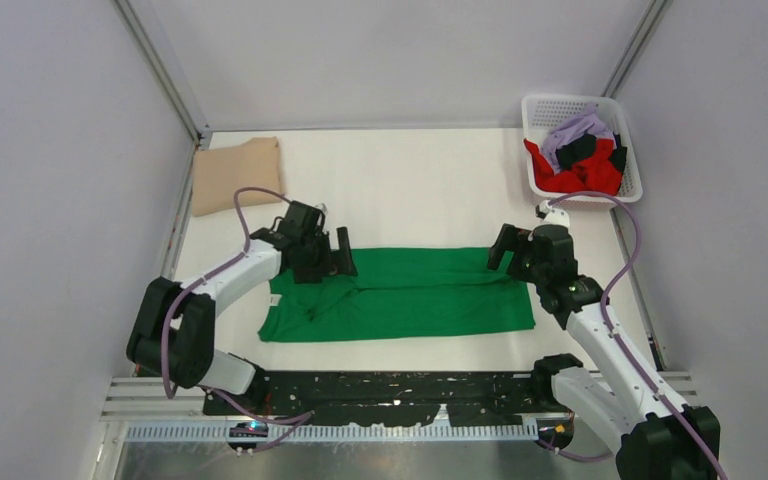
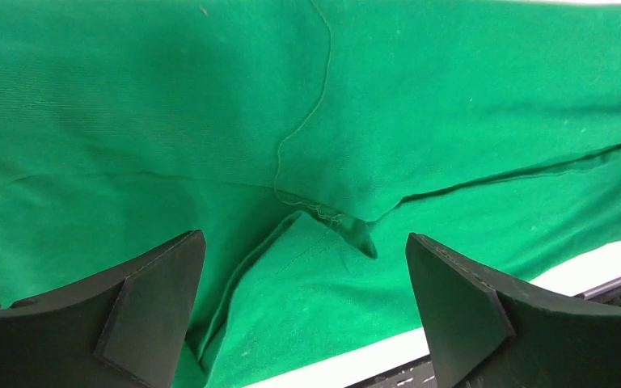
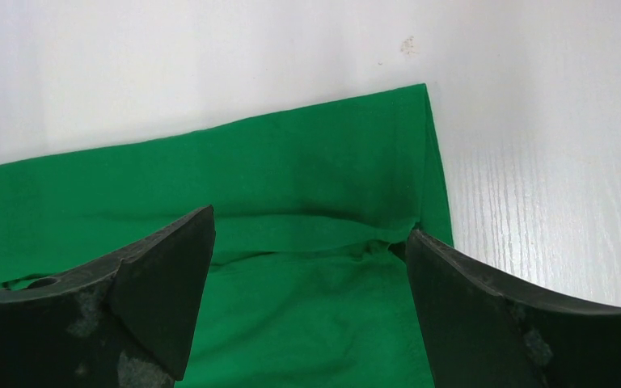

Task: Fold and stack the t-shirts
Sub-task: Fold the other side of the tshirt into a rectangle

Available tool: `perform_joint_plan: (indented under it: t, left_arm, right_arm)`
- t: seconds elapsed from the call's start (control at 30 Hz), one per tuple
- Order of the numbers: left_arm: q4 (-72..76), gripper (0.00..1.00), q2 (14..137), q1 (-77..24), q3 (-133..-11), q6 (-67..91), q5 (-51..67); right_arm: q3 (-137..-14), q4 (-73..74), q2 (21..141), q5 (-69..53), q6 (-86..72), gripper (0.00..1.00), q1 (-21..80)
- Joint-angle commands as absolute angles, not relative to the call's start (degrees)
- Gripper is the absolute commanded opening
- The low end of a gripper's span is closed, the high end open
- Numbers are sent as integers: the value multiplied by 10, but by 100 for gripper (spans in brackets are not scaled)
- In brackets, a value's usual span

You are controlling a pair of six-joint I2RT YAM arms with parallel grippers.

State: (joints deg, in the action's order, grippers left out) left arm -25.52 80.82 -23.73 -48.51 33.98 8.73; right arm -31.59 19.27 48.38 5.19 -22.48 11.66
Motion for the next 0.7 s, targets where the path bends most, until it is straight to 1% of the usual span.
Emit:
perform_joint_plan:
  t: [0.0,0.07,0.2,0.5,0.67]
  left_arm:
    - [-229,100,830,-248,-483,330,152]
    - [-230,100,817,-267,-469,332,155]
    - [-245,99,757,-323,-438,355,111]
    - [-345,100,687,-485,-387,403,68]
    - [-362,100,619,-596,-411,389,16]
  right_arm:
    - [-324,175,487,60,-211,96,117]
    - [-322,176,488,67,-210,96,117]
    - [-322,175,494,68,-211,95,117]
    - [-318,166,491,52,-209,96,117]
    - [-300,127,481,11,-202,95,117]
